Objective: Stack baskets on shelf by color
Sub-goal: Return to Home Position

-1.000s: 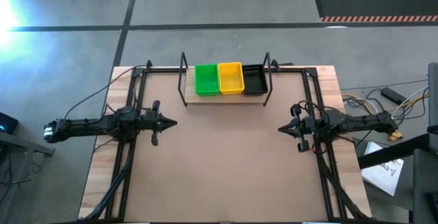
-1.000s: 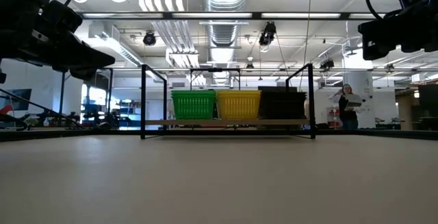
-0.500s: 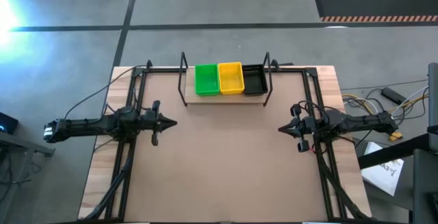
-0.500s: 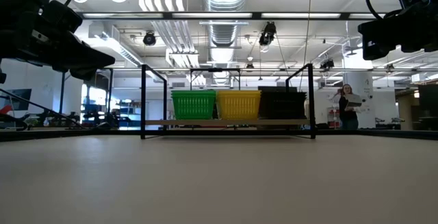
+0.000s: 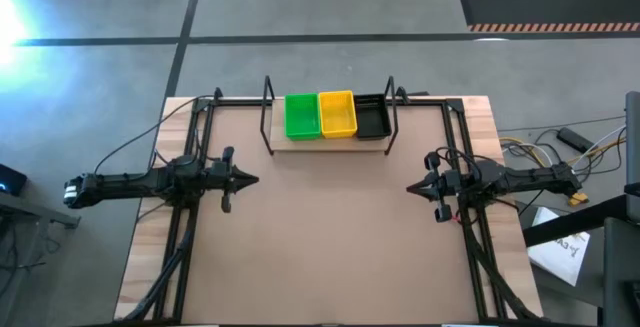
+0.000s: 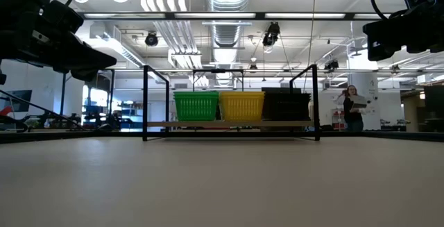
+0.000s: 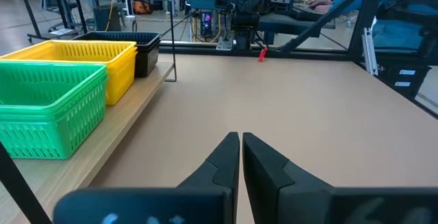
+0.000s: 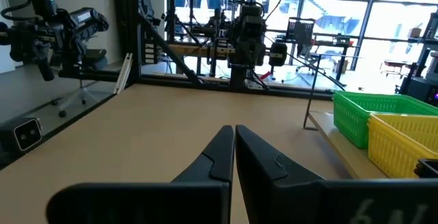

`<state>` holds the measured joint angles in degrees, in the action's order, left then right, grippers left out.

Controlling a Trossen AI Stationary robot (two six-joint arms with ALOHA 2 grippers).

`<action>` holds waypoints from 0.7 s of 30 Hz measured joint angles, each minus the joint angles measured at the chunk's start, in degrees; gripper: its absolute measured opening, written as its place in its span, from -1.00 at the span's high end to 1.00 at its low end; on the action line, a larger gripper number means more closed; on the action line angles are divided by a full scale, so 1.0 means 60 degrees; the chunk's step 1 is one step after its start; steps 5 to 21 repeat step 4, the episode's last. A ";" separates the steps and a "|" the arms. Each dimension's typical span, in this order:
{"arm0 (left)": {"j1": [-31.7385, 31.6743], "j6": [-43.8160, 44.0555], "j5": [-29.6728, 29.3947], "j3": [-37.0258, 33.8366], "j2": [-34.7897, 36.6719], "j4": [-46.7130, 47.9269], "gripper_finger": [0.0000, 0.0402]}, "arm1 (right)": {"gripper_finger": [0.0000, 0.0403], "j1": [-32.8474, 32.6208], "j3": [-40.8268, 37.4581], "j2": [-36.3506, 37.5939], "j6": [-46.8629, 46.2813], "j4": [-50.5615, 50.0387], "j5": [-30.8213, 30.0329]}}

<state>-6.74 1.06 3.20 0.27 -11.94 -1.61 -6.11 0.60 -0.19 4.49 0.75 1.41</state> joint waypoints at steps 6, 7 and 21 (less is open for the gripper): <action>-0.0001 0.0000 -0.0002 0.0000 0.0004 0.0001 0.98 | 0.96 0.0001 0.0000 0.0000 0.0000 0.0000 0.0000; -0.0001 0.0000 -0.0002 0.0000 0.0004 0.0001 0.98 | 0.96 0.0001 0.0000 0.0000 0.0000 0.0000 0.0000; -0.0001 0.0000 -0.0002 0.0000 0.0004 0.0001 0.98 | 0.96 0.0001 0.0000 0.0000 0.0000 0.0000 0.0000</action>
